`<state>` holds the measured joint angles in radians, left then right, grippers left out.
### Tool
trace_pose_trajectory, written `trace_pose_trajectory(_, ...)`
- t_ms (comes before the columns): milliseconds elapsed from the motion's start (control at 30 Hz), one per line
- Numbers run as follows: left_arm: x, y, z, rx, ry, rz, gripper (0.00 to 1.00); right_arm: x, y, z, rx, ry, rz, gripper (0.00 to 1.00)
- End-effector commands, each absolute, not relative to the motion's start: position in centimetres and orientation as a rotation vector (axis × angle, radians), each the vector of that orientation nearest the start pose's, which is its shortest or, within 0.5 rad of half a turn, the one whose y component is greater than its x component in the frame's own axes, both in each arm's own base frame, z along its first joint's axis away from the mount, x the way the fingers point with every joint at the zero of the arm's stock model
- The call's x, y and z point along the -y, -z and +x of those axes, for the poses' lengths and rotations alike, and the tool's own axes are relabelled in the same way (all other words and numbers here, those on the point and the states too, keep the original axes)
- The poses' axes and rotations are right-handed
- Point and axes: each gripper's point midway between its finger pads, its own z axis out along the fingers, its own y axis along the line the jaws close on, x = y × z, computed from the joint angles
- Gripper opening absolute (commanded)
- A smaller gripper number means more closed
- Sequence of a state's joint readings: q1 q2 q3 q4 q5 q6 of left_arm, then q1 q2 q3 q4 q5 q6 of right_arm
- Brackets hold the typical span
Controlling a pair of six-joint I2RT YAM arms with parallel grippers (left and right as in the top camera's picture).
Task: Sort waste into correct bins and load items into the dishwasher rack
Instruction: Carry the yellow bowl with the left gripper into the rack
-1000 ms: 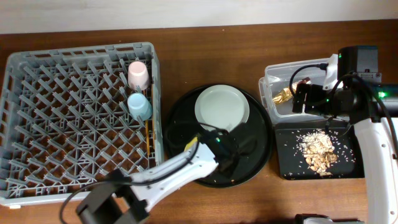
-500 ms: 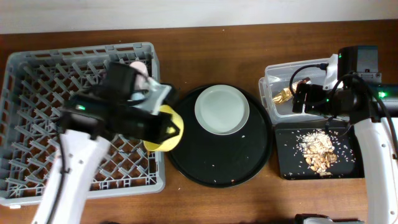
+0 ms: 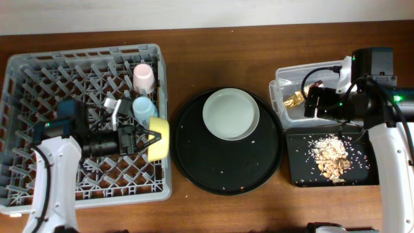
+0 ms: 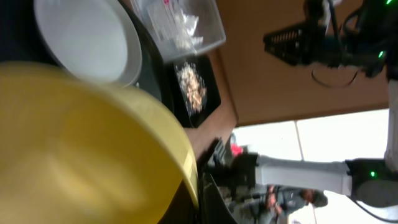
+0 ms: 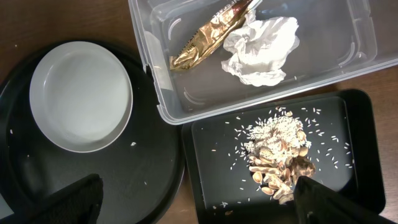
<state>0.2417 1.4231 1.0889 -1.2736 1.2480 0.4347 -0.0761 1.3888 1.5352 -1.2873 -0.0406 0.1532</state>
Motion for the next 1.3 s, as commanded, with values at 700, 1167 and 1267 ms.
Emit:
trace_pose_trajectory(700, 6.9, -19.0, 28.9, -2.022, 1.853, -0.167, 0.00, 2.1, -24.5, 30.7, -2.695, -0.051, 0.312, 0.99)
trace_pose_trajectory(1167, 7.3, -17.0, 28.4, -2.156, 1.768, -0.109, 0.00, 2.1, -24.5, 30.7, -2.695, -0.051, 0.312, 0.99)
trace_pose_trajectory(1267, 7.3, -17.1, 28.4, -2.154, 1.768, -0.109, 0.00, 2.1, -24.5, 30.7, -2.695, -0.051, 0.312, 0.99)
